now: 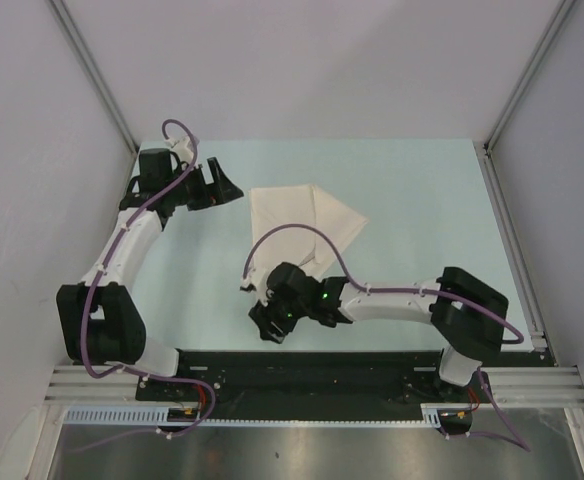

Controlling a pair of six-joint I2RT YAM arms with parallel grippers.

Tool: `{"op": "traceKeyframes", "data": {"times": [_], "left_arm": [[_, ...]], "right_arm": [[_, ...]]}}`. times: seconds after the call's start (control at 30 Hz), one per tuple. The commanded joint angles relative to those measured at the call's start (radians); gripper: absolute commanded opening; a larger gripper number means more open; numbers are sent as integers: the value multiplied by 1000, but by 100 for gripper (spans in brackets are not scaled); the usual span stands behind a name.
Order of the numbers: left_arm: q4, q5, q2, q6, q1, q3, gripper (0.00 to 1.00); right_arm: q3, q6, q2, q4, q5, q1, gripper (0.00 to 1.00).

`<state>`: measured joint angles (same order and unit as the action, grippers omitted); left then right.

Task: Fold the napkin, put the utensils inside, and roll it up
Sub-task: Fold the napkin

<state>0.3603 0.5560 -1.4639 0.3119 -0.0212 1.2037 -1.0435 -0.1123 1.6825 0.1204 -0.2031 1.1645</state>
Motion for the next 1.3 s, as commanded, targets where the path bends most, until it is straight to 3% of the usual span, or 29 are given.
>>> {"op": "traceKeyframes", "data": {"times": [0.0,0.33,0.47,1.27], "left_arm": [[-54,71,16,27,12,-6,94],[-54,61,5,24,15,-6,93],[-55,67,8,26,15,-6,94],[-70,97,20,42,17,-10,94]], "right_arm": [[-76,45,57,19,166,75,60],[-136,95,91,48,338,172,64],[-138,105,89,53,360,179,72],[-139,102,229,21,306,143,61]]}}
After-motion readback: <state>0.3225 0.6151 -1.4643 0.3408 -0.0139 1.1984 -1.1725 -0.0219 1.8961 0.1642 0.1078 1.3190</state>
